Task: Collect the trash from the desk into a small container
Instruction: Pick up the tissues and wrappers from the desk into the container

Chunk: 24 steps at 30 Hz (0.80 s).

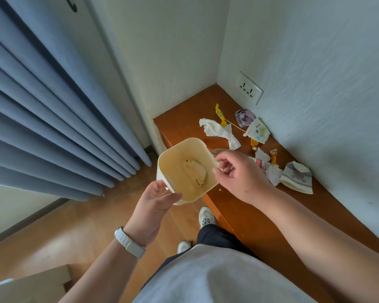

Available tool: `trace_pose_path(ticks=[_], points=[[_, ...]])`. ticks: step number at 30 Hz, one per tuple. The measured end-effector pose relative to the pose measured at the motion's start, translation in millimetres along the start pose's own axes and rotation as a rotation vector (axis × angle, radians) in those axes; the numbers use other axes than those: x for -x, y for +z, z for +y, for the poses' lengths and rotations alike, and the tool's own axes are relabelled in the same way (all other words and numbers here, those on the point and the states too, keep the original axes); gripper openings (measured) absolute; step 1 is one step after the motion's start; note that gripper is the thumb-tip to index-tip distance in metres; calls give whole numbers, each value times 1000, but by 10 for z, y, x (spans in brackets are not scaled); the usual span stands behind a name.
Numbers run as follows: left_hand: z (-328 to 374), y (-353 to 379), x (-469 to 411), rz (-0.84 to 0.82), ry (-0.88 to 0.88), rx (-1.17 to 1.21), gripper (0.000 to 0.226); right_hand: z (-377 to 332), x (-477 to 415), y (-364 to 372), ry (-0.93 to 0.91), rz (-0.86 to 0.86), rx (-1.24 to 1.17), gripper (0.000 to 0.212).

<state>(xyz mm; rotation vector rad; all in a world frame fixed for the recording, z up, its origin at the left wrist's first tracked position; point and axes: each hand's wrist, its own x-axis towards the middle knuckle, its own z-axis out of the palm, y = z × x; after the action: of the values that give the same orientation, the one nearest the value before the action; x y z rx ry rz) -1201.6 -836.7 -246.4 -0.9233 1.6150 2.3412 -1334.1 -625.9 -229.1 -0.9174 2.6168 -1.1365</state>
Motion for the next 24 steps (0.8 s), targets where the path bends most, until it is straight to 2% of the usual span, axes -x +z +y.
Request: trace_pose_path(ticks=[3,6,11,17,21,24], points=[[42,-8,-45,7,15,9,61,344,123,-140,198,5,84,29],[89,-10,-94,14,25,20,58,768,306,-139,390,-114,241,34],[153,25,-152,13,22,6,54,1270,642,63,542,-249,393,48],[179,90,-196,32,30,-22,45,1461,837,284,547,-222,377,38],[157,154,-229,19,15,-28,43,1480,855,260,543,-242,381,31],[137,201,-248,23,17,-30,34,1465,872,199,513,-251,374,24]])
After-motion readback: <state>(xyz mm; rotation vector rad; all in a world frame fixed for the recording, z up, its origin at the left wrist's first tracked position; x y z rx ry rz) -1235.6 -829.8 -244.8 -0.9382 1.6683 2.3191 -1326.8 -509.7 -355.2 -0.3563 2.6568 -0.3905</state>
